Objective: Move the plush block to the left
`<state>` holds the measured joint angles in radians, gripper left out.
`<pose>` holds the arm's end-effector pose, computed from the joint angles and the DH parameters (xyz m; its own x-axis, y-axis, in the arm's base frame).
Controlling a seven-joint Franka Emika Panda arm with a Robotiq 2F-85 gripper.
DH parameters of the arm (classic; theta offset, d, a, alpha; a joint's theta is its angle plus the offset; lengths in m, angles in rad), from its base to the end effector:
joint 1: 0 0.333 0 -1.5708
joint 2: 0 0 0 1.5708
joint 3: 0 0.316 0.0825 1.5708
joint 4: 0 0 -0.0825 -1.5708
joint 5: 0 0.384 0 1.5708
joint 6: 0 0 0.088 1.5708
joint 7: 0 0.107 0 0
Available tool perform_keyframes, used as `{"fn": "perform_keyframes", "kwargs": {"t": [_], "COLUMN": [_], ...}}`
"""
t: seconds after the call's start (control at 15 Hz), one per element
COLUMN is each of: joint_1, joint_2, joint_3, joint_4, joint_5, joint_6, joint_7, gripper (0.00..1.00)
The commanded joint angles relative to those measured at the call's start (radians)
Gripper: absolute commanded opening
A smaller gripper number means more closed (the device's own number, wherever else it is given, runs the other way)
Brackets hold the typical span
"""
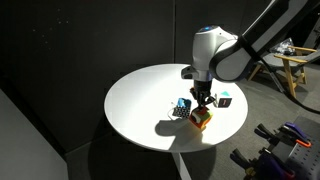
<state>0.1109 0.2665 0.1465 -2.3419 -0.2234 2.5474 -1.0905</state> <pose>0.4924 0.1345 0.2166 0.0370 0.9947 -0.0955 0.9990 -0.0391 -0.0198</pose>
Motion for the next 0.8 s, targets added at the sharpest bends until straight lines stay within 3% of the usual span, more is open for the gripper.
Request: {"fn": "perform_keyframes", "kwargs": {"t": [0.0,0.2,0.27,0.4,0.73], "joint_1": [0.004,0.009,0.011,0.011,0.013], "joint_2": [0.043,0.068,0.076,0.086,0.051], "joint_3": [0.008,0.004,0.001,0.0,-0.012], "joint_4": [0.034,0.042,0.046,0.051,0.019], "joint_5": [-0.024,-0.033,-0.035,-0.039,-0.031], "joint_6": [0.032,0.07,0.078,0.085,0.106], "joint_7": [0.035,0.054,0.064,0.08,0.196], "gripper": [0.01,0.02,0.27,0.32,0.69]}}
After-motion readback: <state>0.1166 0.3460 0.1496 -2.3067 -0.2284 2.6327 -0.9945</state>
